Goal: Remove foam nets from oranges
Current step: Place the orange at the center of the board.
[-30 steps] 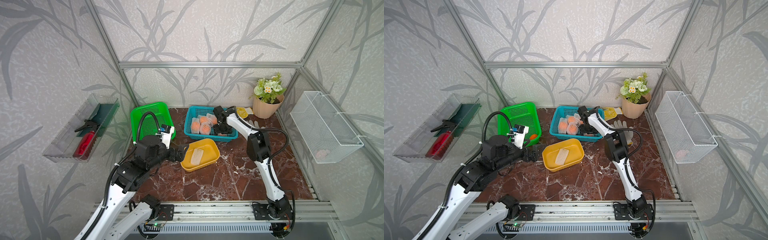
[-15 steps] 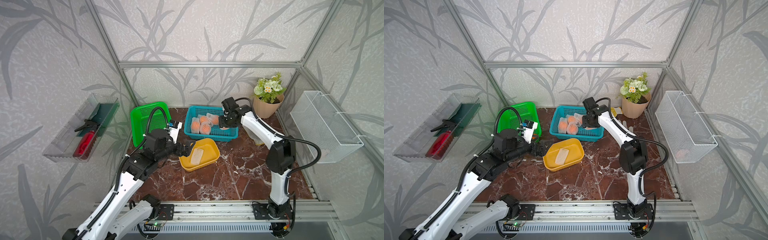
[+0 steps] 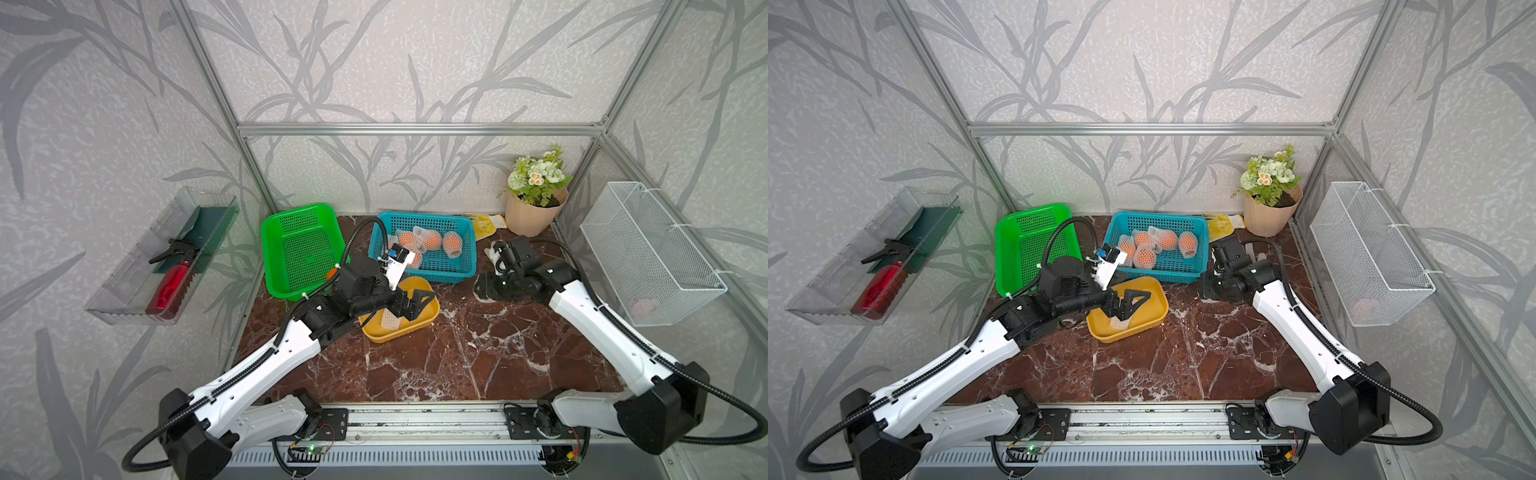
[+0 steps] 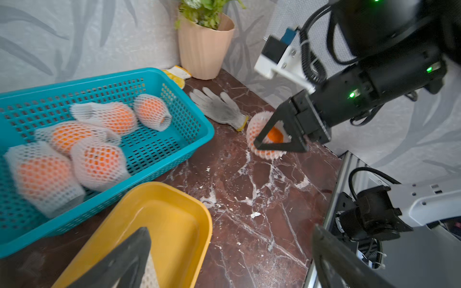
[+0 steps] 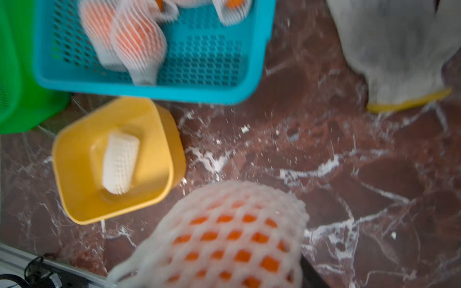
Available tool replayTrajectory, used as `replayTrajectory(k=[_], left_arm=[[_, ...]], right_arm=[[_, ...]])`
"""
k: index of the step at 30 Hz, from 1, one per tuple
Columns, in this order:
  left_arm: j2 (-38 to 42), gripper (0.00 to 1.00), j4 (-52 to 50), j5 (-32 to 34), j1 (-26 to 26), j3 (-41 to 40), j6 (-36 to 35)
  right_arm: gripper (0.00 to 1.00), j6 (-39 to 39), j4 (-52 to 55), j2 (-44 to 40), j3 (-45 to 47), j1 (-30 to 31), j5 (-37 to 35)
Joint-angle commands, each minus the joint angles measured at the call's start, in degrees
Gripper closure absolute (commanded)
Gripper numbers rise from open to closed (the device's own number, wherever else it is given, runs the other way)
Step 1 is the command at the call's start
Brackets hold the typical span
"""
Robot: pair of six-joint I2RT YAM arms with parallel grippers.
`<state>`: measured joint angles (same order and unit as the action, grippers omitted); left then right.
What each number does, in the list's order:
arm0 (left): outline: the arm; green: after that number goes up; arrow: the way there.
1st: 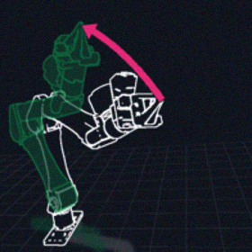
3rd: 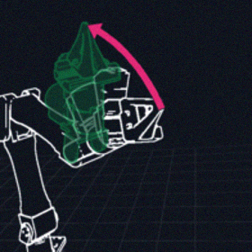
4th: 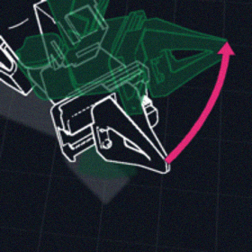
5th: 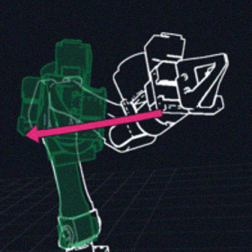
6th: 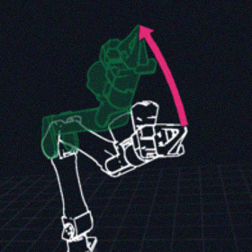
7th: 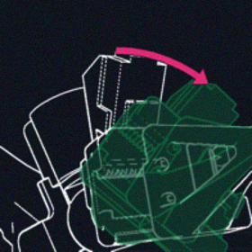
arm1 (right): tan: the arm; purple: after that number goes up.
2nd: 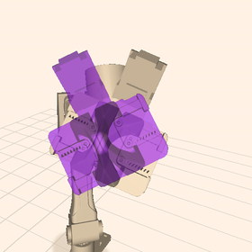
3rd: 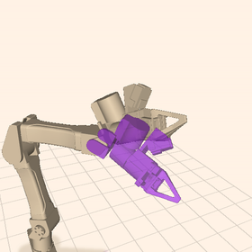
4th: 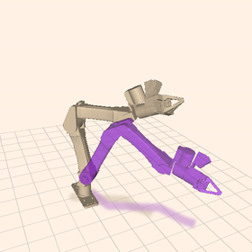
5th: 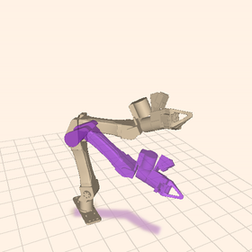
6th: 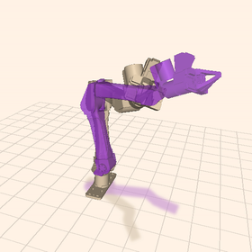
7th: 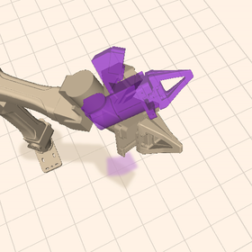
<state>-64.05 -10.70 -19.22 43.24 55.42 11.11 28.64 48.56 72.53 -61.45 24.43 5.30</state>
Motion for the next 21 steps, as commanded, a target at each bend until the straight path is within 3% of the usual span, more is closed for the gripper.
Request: replayTrajectory(k=[1, 8, 14, 21], left_arm=[[-1.9, 0.01, 5.7, -1.3, 2.4, -1.5, 0.6], [-5.7, 0.01, 3.0, 2.0, 7.1, -1.9, 3.7], [-9.3, 0.01, 2.7, 2.6, 9.0, -1.8, 6.5], [-13.6, 0.01, 1.5, 2.4, 9.7, 0.4, 10.3]], right_arm=[[0.41, 4.0, -5.2, -1.2, 8.5, 0.3, 2.4], [0.39, 5.3, -12.6, 3.6, 15.9, 0.7, 5.1], [0.22, 5.1, -13.0, 6.2, 17.7, 0.6, 5.8], [0.04, 5.5, -10.0, -0.8, 16.8, -0.7, 8.5]])
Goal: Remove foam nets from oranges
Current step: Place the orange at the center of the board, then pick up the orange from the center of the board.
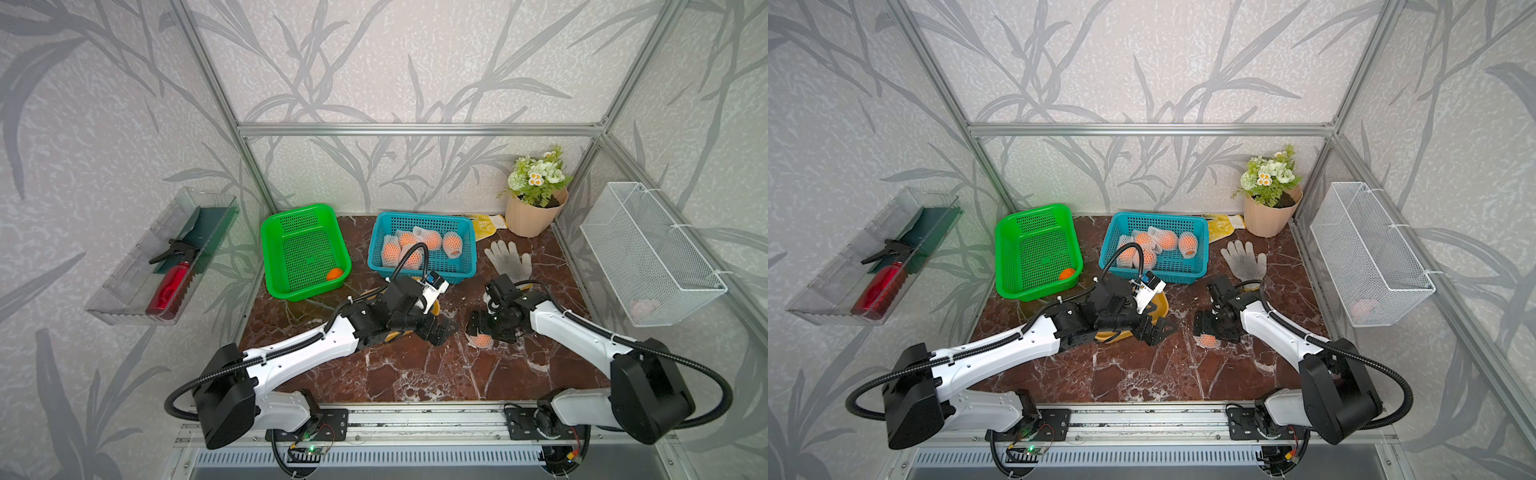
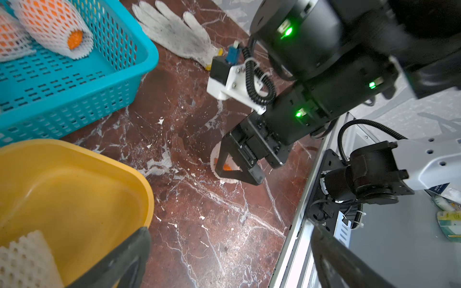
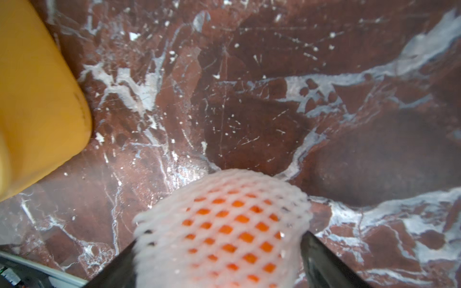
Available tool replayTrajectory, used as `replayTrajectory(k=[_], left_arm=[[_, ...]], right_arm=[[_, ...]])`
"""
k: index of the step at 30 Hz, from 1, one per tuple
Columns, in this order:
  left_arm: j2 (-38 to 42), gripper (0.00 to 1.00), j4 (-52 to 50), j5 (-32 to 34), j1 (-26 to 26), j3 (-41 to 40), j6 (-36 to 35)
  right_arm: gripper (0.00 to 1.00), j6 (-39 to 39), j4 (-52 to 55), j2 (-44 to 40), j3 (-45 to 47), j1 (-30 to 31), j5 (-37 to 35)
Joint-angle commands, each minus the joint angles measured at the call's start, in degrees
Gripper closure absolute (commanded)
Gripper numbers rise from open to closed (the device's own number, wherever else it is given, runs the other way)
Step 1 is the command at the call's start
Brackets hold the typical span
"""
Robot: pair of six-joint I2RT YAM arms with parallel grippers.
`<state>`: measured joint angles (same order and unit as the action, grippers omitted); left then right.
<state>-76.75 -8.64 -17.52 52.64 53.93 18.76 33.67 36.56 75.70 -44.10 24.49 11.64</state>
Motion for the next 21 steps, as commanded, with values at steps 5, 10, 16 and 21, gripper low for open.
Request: replayTrajectory(k=[5, 10, 16, 21], left_arm=[[-4.0, 0.01, -5.3, 1.0, 0.4, 5.0, 5.3], [-9.6, 0.1, -10.5, -0.3, 0.6, 10.5, 8.5], [-20.8, 0.18, -18.3, -4.8, 1.5, 21.4, 11.0], [-29.9, 0.21, -25.6, -7.8, 1.7, 28.6, 12.9]], right_arm=[[0.02, 1.9, 4.8, -10.9, 0.2, -4.2, 6.0], [0.07, 4.2, 4.2, -19.3, 6.2, -12.1, 8.8], [0.28, 2.3, 2.0, -20.0, 11.5, -23.2, 17.0], [0.31, -1.2, 1.9, -12.8, 10.2, -23.9, 19.3]])
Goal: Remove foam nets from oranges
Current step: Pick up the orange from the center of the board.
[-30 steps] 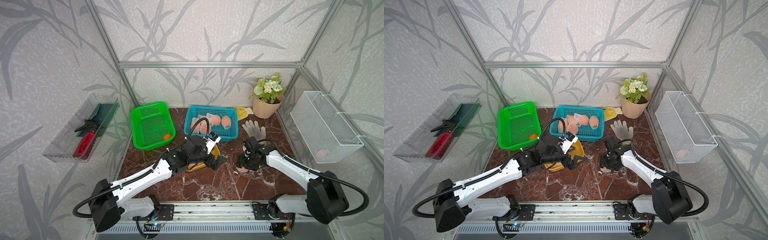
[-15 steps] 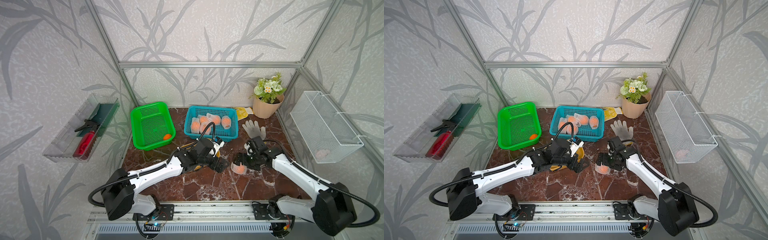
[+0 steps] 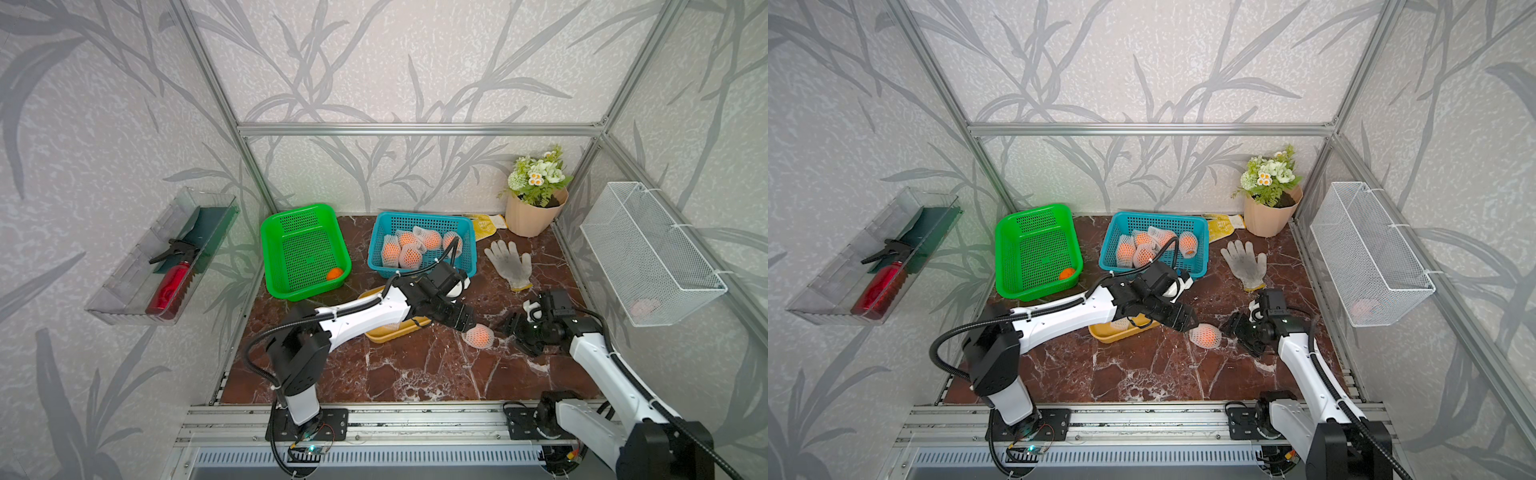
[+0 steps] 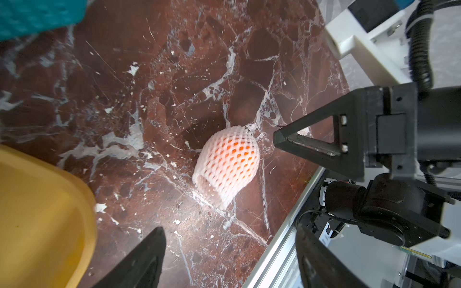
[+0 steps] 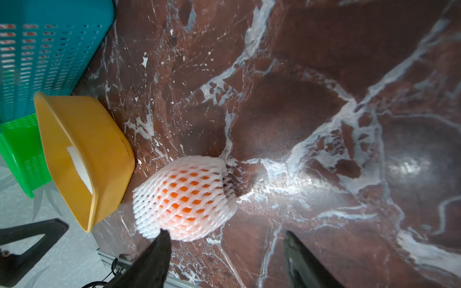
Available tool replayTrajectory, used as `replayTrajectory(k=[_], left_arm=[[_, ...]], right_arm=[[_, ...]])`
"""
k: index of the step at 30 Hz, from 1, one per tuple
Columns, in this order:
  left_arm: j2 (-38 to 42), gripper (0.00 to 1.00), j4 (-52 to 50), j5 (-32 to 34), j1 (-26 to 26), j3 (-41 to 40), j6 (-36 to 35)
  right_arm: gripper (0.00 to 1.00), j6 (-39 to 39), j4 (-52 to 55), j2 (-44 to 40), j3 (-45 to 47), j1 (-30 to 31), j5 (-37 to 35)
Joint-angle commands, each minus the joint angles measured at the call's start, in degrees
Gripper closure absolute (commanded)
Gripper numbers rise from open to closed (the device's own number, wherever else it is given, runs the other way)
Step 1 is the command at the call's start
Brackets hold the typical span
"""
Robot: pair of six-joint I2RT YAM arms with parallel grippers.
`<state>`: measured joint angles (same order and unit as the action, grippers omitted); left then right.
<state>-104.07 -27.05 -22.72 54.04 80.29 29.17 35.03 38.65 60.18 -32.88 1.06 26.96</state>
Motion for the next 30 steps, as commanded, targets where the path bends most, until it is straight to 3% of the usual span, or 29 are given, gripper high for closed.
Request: replayTrajectory(k=[1, 14, 23, 30], left_arm=[[-3.4, 0.21, -6.8, -3.0, 0.3, 2.6, 3.3], [-11.9, 0.34, -0.1, -3.1, 0.0, 4.8, 11.0], [-15.5, 0.7, -0.5, -2.3, -1.0, 5.1, 11.8], [-17.7, 0.8, -2.6, -2.1, -1.3, 6.9, 10.1]], right_arm=[[0.34, -3.0, -0.1, 4.1, -1.1, -0.6, 4.4], [0.5, -1.4, -4.5, 4.9, 4.4, -5.7, 5.6], [0.61, -0.2, -10.3, 7.3, 7.1, -7.1, 7.9], [0.71, 6.6, -23.4, 7.5, 11.1, -7.2, 13.6]])
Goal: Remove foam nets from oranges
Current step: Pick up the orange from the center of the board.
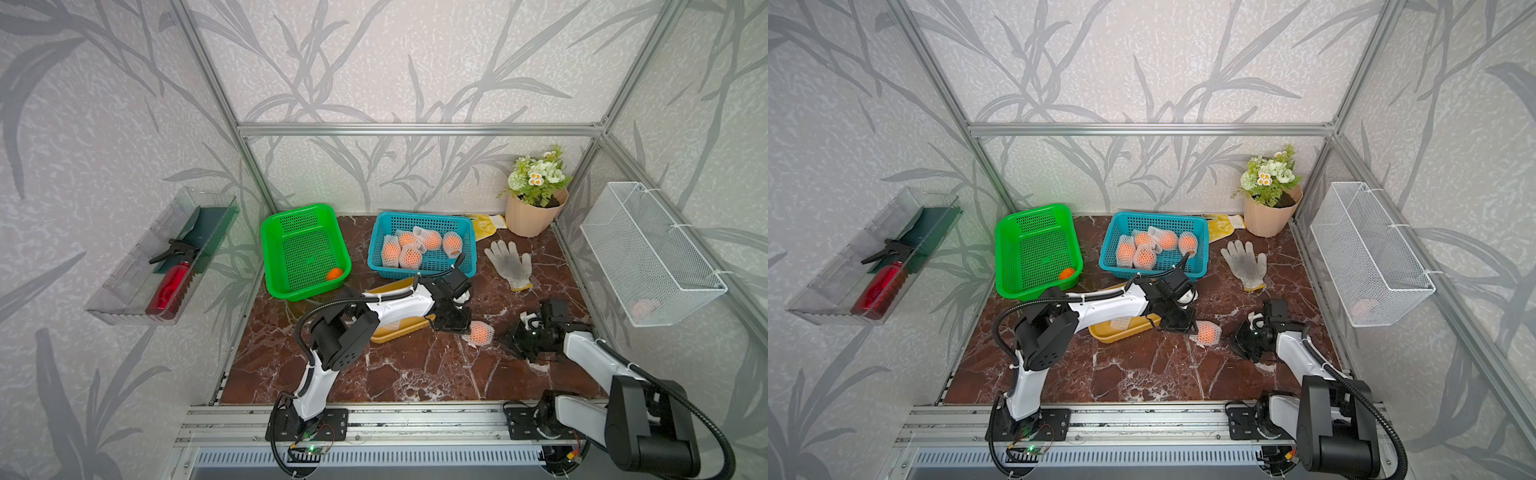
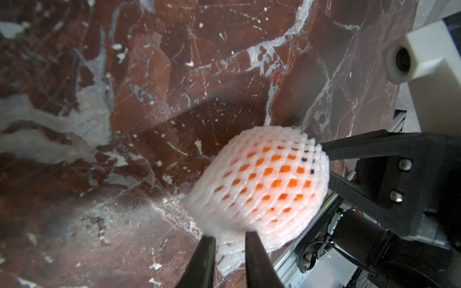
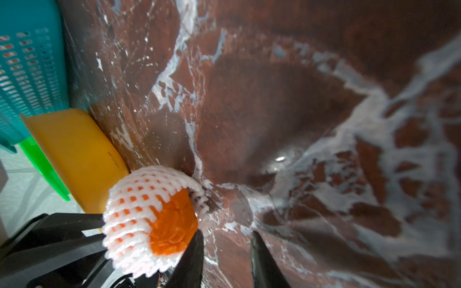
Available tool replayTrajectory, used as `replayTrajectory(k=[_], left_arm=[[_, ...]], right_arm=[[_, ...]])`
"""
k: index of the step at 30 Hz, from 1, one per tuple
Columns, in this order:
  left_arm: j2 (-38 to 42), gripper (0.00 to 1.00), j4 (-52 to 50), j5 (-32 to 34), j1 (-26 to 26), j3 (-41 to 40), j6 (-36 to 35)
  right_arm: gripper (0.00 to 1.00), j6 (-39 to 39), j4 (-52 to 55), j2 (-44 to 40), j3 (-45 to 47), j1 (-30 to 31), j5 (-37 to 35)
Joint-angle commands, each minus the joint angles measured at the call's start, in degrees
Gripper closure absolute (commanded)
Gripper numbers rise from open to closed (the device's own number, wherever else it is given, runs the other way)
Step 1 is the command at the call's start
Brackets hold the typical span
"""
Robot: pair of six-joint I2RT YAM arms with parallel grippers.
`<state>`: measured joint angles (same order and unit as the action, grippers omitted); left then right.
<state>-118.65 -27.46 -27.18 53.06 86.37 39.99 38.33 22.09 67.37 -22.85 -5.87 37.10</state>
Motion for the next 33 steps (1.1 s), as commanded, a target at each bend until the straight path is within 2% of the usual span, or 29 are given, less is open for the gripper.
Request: replayTrajectory(k=[1, 12, 14, 21, 24, 33], left_arm=[[-3.4, 0.81, -2.7, 2.2, -0.3, 1.1, -1.1], [-4.6, 0.84, -4.3, 2.2, -0.3, 1.3, -3.0], [-4.6, 0.84, -4.3, 2.2, -0.3, 1.4, -3.2], [-4.4, 0.84, -4.4, 2.4, -0.2, 1.2, -3.4], [-4.4, 0.84, -4.4, 2.4, -0.3, 1.2, -3.6], [-4.7, 0.84, -4.8, 2.4, -0.2, 1.9, -4.0]], right_arm=[[0.72, 3.7, -8.1, 0.4, 1.4, -0.2, 4.0], [0.73, 8.1, -20.0, 2.1, 4.3, -0.2, 9.2], [0.73, 7.4, -18.7, 1.8, 3.8, -0.1, 8.9], [0.77, 1.8, -3.7, -4.6, -1.4, -0.4, 2.4], [0.77, 2.8, -5.5, -5.5, -1.5, -0.4, 2.3], [0.79, 2.9, -10.4, 2.1, -2.7, -0.2, 8.3]])
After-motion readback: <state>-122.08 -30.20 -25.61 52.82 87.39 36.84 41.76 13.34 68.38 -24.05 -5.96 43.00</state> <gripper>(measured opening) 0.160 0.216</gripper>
